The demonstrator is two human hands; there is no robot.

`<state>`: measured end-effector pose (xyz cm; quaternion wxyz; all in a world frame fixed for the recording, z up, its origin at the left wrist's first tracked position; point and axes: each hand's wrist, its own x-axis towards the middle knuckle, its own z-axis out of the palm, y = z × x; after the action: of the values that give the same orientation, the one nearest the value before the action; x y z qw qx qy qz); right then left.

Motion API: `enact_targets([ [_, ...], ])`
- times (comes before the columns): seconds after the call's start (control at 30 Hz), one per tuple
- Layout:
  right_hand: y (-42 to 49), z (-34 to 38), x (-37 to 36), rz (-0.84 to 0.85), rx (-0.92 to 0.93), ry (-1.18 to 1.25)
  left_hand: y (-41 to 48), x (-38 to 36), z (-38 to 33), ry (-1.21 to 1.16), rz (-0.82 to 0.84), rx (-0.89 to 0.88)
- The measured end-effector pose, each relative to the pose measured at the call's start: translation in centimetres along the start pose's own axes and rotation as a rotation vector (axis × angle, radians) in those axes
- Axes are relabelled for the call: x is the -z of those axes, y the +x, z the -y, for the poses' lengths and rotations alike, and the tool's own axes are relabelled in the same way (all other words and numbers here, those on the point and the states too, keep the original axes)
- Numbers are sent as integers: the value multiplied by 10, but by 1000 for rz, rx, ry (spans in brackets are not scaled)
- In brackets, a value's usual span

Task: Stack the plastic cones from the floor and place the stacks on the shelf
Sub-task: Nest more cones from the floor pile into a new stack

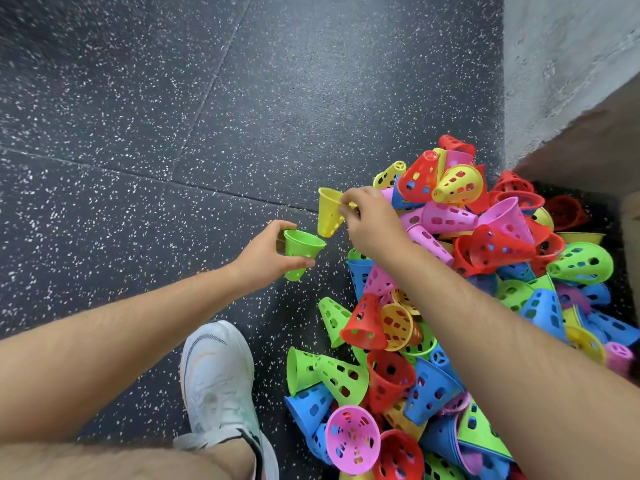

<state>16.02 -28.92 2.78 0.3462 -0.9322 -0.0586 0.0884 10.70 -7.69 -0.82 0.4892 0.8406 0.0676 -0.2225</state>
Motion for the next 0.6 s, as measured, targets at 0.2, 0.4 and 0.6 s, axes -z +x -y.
enact_targets([
  [0.2, -28, 18, 10, -8, 52, 139, 2, -7, -13, -39, 19, -65],
  [0.4, -53, 10, 3, 214, -6, 97, -3, -12, -22, -83, 45, -151],
  [0.6, -66, 10, 21, 178, -55, 64, -7, -15, -21, 7, 47, -126],
])
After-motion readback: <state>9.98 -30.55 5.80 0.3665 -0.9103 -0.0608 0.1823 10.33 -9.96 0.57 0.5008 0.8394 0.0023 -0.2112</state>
